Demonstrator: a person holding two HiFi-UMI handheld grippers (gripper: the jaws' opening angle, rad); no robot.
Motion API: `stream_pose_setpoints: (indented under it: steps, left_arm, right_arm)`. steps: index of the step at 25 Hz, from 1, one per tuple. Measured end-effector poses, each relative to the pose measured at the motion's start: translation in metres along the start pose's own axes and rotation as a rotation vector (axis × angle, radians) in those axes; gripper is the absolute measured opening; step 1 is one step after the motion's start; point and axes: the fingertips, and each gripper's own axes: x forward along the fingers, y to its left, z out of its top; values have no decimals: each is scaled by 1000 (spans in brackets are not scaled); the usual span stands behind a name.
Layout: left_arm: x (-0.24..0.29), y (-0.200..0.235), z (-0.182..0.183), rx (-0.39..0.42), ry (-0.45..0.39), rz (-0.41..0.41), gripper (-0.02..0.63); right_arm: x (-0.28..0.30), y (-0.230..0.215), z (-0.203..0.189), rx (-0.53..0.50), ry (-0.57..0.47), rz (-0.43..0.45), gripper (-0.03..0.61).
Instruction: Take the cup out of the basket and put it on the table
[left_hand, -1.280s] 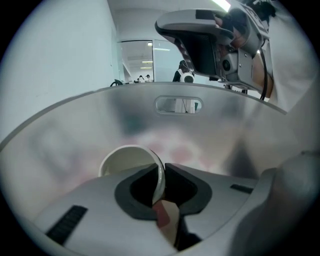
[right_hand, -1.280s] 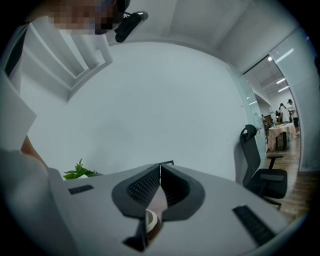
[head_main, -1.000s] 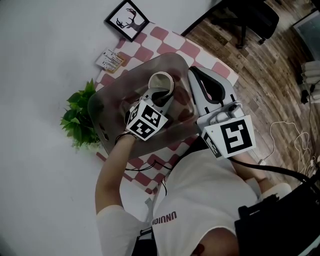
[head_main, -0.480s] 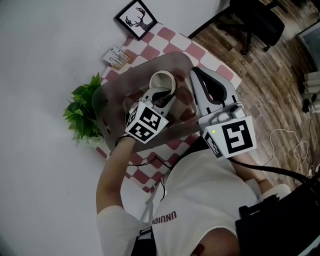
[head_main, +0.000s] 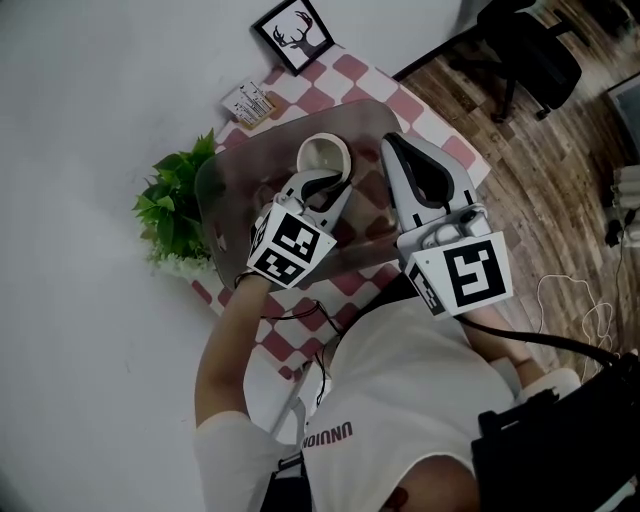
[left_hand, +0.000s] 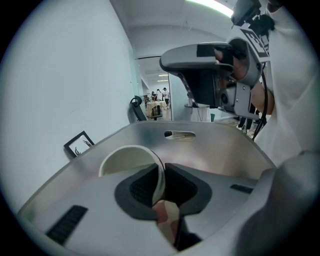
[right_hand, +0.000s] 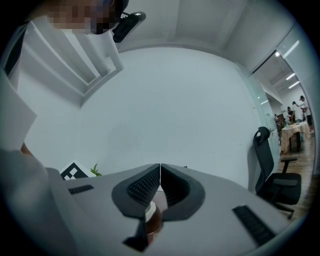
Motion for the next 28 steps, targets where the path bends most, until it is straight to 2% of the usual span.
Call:
stream_pose_setpoints:
  steps: [28]
  left_arm:
    - [-94,26,39,-32,-170,324,54]
  right_arm:
    - [-2,59,23,-61,-61,177,20]
